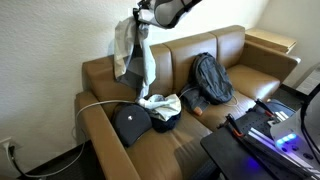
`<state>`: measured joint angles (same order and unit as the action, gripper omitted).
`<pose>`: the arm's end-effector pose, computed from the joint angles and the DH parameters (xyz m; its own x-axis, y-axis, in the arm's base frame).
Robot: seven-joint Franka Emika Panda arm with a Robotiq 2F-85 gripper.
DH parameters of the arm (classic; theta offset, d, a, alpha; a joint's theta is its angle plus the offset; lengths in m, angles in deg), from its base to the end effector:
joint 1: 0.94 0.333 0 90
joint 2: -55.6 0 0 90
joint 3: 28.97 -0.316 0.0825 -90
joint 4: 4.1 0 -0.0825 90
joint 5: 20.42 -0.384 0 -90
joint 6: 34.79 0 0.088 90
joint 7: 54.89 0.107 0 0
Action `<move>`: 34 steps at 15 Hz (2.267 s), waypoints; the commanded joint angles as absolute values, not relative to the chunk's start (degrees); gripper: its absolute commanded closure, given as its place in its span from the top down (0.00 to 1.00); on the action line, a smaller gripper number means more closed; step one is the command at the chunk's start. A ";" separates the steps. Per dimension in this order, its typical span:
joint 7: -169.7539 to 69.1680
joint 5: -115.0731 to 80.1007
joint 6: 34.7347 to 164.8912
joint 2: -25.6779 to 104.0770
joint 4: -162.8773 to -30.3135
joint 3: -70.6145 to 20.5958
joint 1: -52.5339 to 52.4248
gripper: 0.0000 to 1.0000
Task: Move a cloth to the right
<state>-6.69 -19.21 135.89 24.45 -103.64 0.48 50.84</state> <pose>0.6340 0.3267 0.3876 0.7015 -0.3119 0.6408 -0.1345 -0.9409 -0.3108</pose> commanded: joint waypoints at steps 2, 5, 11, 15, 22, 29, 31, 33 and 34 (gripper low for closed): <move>-5.74 -24.85 132.16 23.31 -98.08 -10.20 40.26 0.03; -6.93 -30.64 127.42 21.89 -91.75 -19.39 28.48 0.03; -2.28 -30.95 122.55 21.29 -88.61 -23.66 17.83 0.03; -2.02 -29.39 120.07 19.75 -87.39 -23.61 16.89 0.03; -6.17 -48.09 107.97 12.80 -77.75 -35.02 -0.85 0.03; -4.61 -52.31 103.48 11.80 -77.30 -33.26 -5.46 0.10; -4.54 -52.24 103.58 11.78 -77.30 -33.36 -4.80 0.03; -0.88 -52.93 100.98 10.06 -74.05 -32.90 -5.52 0.03; 2.35 -54.50 100.78 9.13 -72.26 -32.61 -6.74 0.03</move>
<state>-2.66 -51.91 103.59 11.60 -77.22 -33.21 -4.44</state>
